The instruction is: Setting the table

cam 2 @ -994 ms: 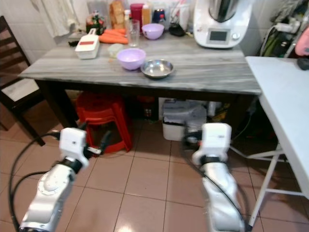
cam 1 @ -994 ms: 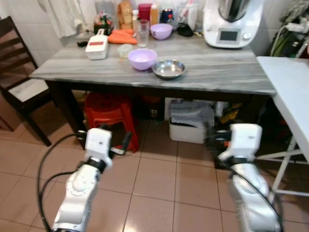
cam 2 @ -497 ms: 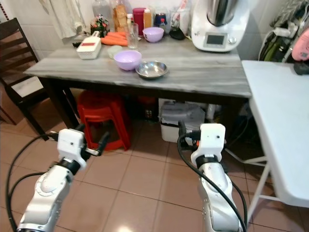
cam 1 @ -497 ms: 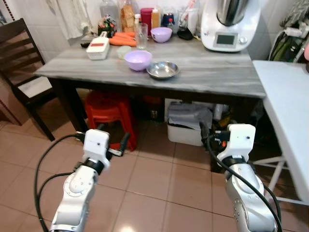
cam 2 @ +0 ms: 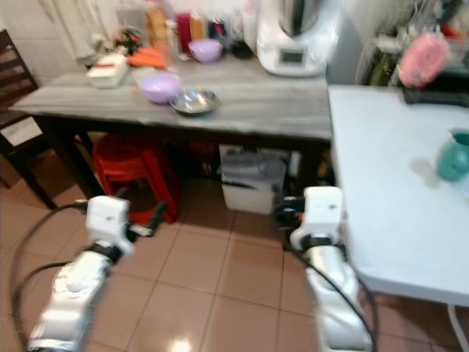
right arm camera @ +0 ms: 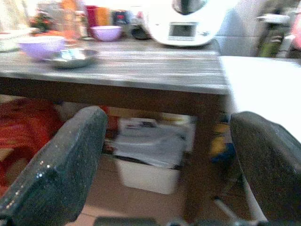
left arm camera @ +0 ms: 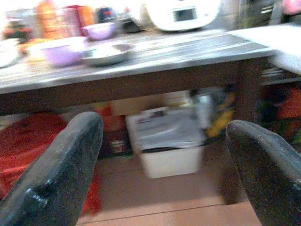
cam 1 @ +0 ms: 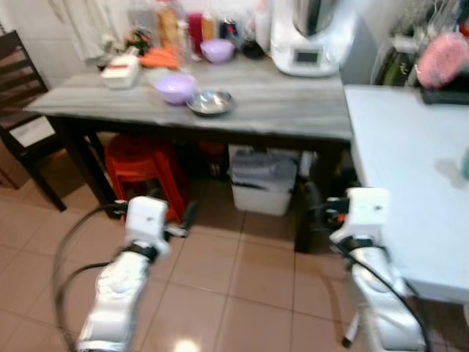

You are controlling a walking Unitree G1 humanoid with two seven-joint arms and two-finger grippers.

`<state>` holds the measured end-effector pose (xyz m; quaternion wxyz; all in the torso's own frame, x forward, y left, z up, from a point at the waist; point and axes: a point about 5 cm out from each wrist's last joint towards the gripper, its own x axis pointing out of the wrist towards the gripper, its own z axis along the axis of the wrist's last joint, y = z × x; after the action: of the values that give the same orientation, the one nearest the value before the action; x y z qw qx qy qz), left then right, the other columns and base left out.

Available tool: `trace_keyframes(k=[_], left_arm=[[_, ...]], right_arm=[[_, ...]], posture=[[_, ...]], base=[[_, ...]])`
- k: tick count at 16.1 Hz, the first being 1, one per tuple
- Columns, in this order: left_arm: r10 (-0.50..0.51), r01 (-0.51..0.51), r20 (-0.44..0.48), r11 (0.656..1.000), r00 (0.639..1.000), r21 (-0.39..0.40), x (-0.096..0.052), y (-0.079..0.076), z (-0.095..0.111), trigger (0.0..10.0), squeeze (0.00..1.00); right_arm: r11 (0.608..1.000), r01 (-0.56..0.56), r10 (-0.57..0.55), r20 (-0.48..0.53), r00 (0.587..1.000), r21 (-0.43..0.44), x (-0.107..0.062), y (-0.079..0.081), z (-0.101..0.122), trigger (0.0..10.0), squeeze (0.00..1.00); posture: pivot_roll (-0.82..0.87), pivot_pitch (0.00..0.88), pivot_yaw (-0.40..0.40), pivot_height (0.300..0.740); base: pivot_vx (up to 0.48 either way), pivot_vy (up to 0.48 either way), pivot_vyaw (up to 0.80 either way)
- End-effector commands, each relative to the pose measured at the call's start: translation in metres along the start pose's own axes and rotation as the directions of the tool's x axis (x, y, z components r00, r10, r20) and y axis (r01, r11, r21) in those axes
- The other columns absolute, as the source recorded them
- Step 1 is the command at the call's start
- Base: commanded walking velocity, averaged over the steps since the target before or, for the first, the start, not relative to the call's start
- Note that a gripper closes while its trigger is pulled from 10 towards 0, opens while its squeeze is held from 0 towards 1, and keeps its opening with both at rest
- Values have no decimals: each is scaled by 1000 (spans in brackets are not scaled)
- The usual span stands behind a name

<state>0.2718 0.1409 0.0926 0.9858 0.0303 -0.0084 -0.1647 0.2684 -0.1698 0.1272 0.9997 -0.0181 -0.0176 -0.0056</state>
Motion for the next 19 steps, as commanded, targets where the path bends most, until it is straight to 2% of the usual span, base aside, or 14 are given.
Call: trace_keyframes(k=[1,10,19], left_arm=[[16,-16,6,1000,1000,21,-1,9,3,10000,0],[5,-5,6,1000,1000,25,0,9,4,10000,0],[5,-5,3,999,1000,36,-1,11,3,10000,0]], right_arm=[[1000,-12,12,11,1000,19,2,6,3,10000,0],[1000,-6,6,7,1000,21,2,7,2,10000,0],[997,24,-23,-19,1000,68,-3,4,-5,10000,0]], posture=[[-16,0,49,740],[-17,0,54,740],[-11,0,54,740]], base=[[0,-349,0],[0,-348,0],[0,-343,0]])
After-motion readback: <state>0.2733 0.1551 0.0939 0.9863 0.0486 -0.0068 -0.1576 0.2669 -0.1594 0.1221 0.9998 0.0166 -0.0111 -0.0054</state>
